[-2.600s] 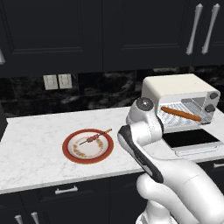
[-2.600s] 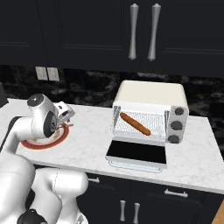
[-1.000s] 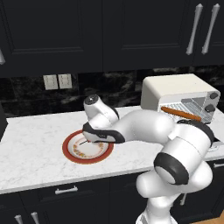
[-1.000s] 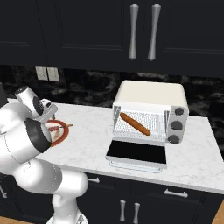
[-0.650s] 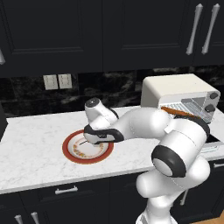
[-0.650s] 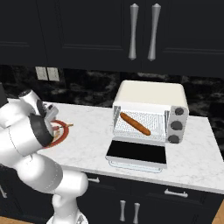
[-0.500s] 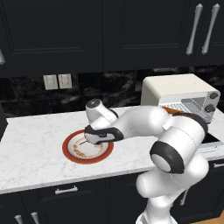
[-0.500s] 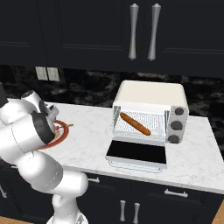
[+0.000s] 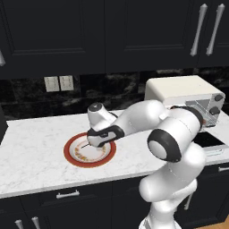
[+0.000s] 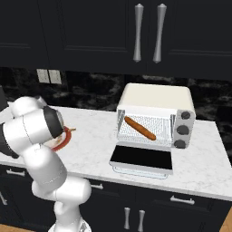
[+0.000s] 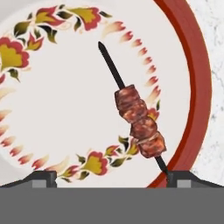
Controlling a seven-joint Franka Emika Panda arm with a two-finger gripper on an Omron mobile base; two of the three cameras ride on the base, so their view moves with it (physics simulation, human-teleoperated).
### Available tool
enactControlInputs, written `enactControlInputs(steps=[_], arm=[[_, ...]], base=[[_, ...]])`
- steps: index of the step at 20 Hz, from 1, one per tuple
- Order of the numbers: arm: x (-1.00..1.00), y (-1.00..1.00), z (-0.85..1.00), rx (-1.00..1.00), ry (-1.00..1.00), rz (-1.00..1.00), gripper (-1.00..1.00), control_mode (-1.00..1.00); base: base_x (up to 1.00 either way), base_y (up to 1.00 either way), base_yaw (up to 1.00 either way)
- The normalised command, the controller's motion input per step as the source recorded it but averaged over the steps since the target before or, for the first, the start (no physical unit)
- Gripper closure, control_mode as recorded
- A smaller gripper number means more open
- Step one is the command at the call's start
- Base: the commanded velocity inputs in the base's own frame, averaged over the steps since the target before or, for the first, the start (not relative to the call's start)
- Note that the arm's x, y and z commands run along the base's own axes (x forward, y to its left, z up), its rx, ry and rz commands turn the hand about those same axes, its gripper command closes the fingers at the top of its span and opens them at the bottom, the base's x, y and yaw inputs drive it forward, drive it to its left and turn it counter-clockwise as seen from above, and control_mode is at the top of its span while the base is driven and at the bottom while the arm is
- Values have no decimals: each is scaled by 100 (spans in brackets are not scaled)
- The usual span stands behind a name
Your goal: Pick up the kebab skewer and baguette bread, and place them inside the toaster oven. Close the toaster oven door and start by setting the timer.
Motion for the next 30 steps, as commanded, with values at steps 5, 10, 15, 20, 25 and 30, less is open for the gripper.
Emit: enactControlInputs(steps=[5,10,15,20,25,30], arm=[[30,6,-16,-1,5,7,-100,-100],[25,12,-12,-4,1,6,-100,-100],[21,6,-14,-2,1,7,-100,-100],[22,2,-17,0,4,7,-100,-100],[14,1,-19,0,5,6,-100,-100],[11,0,-19,0,3,6,-100,-100]], base=[[0,0,0],[0,0,0],[0,0,0],[0,0,0],[0,0,0],[0,0,0]])
